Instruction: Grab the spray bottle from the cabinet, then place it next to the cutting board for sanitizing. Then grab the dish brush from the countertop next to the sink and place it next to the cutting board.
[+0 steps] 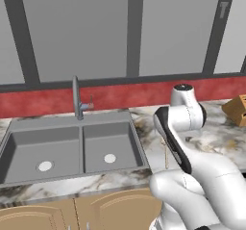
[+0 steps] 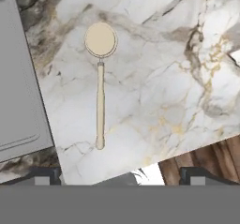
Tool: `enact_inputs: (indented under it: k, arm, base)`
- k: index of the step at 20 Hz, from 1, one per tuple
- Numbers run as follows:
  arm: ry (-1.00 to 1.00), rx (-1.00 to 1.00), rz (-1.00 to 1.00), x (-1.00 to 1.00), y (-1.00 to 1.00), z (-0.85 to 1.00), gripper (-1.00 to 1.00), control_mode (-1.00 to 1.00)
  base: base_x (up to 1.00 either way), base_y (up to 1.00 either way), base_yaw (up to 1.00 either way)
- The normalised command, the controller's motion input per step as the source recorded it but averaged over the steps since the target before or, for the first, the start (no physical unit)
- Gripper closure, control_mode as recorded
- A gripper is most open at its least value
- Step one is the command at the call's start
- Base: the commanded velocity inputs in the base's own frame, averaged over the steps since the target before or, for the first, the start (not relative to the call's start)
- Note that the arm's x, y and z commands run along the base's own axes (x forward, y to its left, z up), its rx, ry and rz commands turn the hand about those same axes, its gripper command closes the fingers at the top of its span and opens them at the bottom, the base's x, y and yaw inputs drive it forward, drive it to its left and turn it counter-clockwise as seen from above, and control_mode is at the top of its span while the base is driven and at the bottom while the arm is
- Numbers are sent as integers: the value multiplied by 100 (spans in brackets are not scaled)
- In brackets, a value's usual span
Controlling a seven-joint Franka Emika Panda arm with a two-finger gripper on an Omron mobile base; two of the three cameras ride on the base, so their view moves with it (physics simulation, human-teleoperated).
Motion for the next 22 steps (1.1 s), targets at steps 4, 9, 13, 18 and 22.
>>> enact_inputs:
  k: [4, 9, 13, 18, 22]
  arm:
    - [10, 0, 0, 38, -2, -46, -100, -100]
    - [4, 0, 0, 24, -14, -41, -100, -100]
    - [1, 0, 0, 25, -5, -39, -100, -100]
    - [4, 0, 0, 34, 0, -37, -100, -100]
    - [2, 0, 0, 32, 0, -35, -100, -100]
  base:
    - [0, 0, 0]
    - [0, 0, 0]
    - [0, 0, 0]
    - [0, 0, 0]
    - [0, 0, 0]
